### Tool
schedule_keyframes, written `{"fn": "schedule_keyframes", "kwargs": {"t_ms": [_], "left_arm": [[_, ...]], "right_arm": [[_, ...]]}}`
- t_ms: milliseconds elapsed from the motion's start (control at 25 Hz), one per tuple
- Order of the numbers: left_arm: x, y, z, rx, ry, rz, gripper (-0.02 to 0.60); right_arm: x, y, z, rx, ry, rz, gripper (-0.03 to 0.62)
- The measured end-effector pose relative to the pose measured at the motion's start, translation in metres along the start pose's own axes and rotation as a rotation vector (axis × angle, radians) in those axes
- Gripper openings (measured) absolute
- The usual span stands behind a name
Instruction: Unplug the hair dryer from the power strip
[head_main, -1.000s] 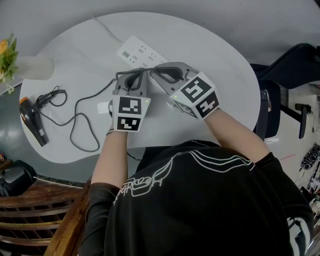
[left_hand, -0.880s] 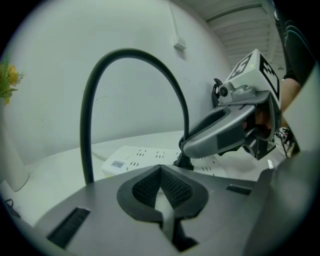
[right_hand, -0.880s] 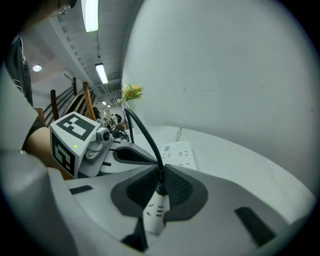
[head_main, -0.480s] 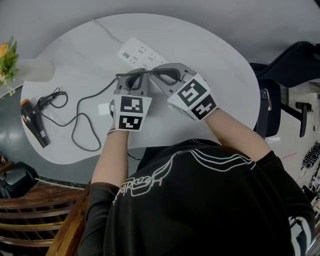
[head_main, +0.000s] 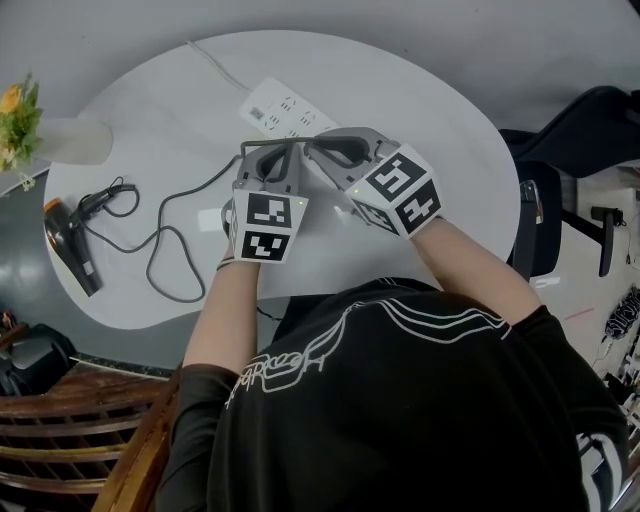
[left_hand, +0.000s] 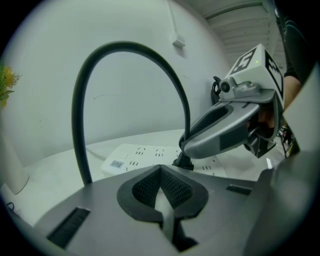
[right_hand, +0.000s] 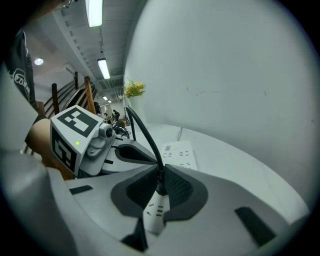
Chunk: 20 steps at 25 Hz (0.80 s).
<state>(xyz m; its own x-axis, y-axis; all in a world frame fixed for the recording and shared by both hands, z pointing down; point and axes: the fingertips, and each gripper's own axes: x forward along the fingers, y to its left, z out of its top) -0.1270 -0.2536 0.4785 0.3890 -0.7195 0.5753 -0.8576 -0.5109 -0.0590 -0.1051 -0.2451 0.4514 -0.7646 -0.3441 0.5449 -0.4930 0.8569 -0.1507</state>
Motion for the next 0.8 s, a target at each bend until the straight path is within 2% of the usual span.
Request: {"fn": "schedule_keyframes", "kwargs": {"t_ms": [160, 400, 480, 640, 800], "left_arm": [[0.001, 0.0, 0.0, -0.007, -0.001, 0.005, 0.002], [0.0, 0.001, 0.001, -0.012, -0.01, 0.011, 0.002], [0.0, 0.001, 0.001, 0.004, -0.012, 0.016, 0.002], [0.001, -0.001, 0.001, 0.029, -0.007, -0.001, 0.002], [0.001, -0.001, 0.001, 0.022, -0.004, -0.004, 0.002]], "right_arm": [[0.001, 0.007, 0.001, -0.099, 0.024, -0.028, 0.026], [0.002, 0.011, 0.001, -0.171, 0.041, -0.037, 0.026], [0.002, 0.007, 0.0, -0.122, 0.031, -0.026, 0.026], [-0.003, -0.004, -0.002, 0.047, -0.001, 0.014, 0.026], [-0.003, -0.004, -0.001, 0.055, -0.003, 0.016, 0.026]]}}
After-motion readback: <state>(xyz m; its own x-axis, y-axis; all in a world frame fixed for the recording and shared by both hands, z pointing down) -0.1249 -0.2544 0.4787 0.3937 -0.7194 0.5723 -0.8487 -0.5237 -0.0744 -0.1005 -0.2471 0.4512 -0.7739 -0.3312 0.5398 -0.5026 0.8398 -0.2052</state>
